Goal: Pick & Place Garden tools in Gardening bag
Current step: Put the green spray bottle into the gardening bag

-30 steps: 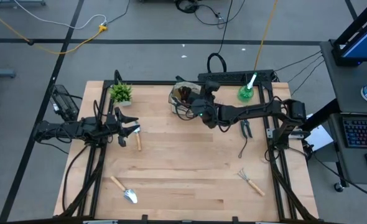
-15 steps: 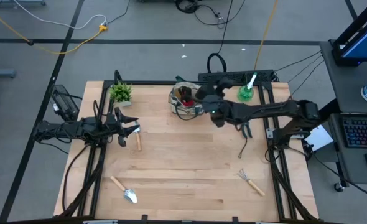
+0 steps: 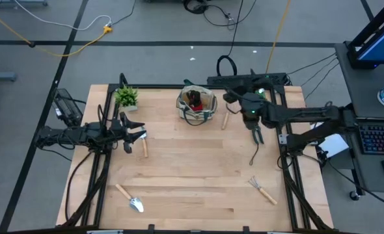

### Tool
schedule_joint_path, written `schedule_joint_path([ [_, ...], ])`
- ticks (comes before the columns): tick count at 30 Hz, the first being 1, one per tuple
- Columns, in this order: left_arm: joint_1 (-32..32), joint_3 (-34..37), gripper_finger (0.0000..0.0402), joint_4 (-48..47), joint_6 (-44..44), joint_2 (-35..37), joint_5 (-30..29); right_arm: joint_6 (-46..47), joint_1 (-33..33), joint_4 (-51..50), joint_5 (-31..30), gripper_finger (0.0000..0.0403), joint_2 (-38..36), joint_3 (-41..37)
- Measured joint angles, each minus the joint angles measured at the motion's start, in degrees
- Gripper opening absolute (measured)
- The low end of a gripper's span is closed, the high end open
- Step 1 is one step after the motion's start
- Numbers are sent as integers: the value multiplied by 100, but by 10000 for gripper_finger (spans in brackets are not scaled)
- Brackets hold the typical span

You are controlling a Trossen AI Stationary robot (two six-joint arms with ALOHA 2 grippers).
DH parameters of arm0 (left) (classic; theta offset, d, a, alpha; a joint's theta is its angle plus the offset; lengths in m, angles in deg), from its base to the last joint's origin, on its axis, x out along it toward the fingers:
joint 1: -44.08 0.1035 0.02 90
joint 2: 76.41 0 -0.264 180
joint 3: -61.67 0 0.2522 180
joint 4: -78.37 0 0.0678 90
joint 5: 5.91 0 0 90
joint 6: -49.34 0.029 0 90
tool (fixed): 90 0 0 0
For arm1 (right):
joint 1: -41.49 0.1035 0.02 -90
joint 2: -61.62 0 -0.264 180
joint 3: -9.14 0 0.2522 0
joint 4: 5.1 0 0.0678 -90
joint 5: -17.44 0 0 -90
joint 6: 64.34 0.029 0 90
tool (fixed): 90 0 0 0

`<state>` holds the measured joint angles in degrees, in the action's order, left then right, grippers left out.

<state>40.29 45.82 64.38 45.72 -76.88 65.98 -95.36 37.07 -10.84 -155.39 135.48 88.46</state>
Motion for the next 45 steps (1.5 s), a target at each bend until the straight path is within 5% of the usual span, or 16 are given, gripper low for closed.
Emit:
schedule_joint_path([
  [8,0,0,170,2,11,0,0,340,-2,79,-590,272,-641,-332],
  [27,1,0,170,4,17,-1,0,1601,-2,51,-531,279,-820,-343],
  [35,2,0,170,4,22,-2,0,2591,2,-216,652,279,-821,-534],
  [41,0,0,170,4,22,0,0,2829,0,-231,734,279,-819,-975],
  [45,1,0,170,4,20,-1,0,3418,-56,-302,1333,279,-844,-1196],
])
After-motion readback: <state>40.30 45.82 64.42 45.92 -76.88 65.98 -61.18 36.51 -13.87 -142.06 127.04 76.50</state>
